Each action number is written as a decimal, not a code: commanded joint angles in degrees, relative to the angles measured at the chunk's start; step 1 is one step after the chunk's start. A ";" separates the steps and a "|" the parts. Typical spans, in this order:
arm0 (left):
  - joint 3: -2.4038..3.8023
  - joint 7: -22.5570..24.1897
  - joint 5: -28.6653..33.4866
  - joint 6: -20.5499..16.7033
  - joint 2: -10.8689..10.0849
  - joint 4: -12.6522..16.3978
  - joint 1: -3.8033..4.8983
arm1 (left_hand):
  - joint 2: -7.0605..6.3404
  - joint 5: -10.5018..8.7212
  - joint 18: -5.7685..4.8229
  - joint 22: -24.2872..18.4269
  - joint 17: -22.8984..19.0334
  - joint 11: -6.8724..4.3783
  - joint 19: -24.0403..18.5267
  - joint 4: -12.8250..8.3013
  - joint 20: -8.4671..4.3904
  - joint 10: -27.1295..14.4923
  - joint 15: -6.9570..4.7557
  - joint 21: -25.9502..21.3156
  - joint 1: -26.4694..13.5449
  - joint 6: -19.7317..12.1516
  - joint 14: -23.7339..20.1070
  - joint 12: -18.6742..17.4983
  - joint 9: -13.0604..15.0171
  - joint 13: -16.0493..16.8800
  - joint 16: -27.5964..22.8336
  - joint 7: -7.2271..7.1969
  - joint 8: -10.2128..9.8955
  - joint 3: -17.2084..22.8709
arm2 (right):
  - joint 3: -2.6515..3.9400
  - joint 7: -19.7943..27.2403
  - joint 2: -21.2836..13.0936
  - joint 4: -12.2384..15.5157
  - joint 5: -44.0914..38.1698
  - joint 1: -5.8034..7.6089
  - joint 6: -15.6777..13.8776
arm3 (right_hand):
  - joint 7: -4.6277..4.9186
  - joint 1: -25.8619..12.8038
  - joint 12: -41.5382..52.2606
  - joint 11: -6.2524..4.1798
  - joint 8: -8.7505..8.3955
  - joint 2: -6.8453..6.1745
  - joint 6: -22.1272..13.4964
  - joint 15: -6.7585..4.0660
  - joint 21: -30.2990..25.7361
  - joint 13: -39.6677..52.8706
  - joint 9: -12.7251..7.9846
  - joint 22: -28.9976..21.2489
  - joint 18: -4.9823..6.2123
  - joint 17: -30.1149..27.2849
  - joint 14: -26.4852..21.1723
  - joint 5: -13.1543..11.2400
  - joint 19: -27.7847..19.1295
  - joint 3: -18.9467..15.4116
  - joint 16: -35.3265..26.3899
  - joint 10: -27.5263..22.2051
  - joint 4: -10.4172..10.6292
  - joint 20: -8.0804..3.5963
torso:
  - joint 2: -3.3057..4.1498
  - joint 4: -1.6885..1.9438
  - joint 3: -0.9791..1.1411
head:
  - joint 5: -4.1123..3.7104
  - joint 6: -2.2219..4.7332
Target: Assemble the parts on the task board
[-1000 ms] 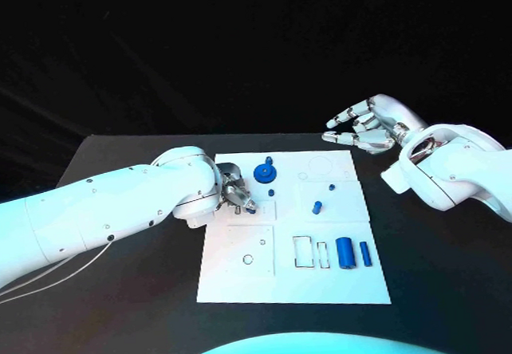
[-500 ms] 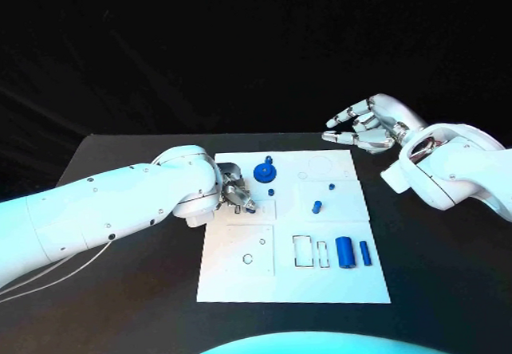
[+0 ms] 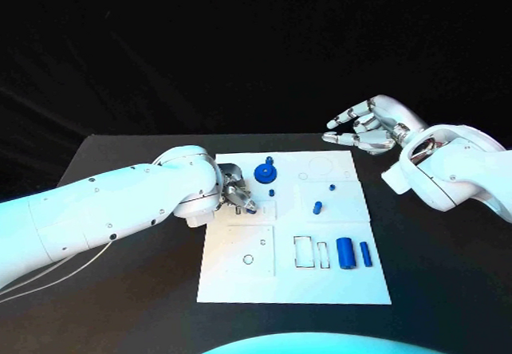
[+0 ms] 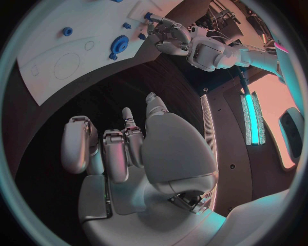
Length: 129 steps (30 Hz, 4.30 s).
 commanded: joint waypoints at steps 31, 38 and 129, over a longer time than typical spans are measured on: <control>0.03 -2.07 1.79 3.89 1.02 -1.77 -0.05 | 2.20 0.16 -1.36 0.96 15.05 -0.42 0.72 -6.49 -0.60 2.08 -0.76 0.60 -4.24 3.56 5.89 2.88 -1.02 2.97 0.37 -2.71 1.13 5.33 | -0.02 0.09 0.01 -0.02 -0.54 -0.10 0.64 | -0.19 -0.59 0.07 -0.32 0.41 0.25 0.20 -0.41 -0.27 6.61 0.07 2.25 1.10 10.80 4.88 0.56 -0.06 -0.47 -0.23 0.12 -0.01 -0.25 | -0.02 -0.04 0.03 | -0.17 -0.04; 0.02 -2.12 1.71 4.04 1.65 -2.55 -0.05 | 3.32 0.09 -1.36 0.94 15.05 -0.49 0.72 -5.70 -0.65 2.20 -0.81 0.55 -5.39 4.00 5.89 3.17 -1.56 3.30 0.37 -2.82 1.05 3.57 | -0.02 0.08 0.01 0.05 -0.54 -0.10 0.66 | -0.19 -0.59 0.07 -0.32 0.41 0.25 0.20 -0.41 -0.27 6.61 0.07 2.25 1.10 10.80 4.88 0.56 -0.06 -0.47 -0.23 0.12 -0.01 -0.25 | 0.02 -0.03 0.02 | -0.25 -0.01; 0.83 -0.83 -0.16 10.38 6.82 -20.59 7.43 | 3.51 0.29 -0.06 -5.61 12.54 2.20 -2.55 10.22 1.06 -8.86 1.18 -3.81 2.95 -0.78 5.14 -8.91 -8.92 -13.03 -1.11 0.14 -2.70 -37.71 | -0.08 0.08 0.60 -1.18 -0.40 -0.46 0.68 | -0.19 -1.56 -0.11 -0.32 0.54 0.28 0.03 -0.42 -0.73 6.39 0.01 1.99 1.18 10.54 4.82 0.59 -0.21 -1.09 -0.38 -0.05 0.31 -0.28 | 0.17 -0.15 0.03 | 0.29 1.37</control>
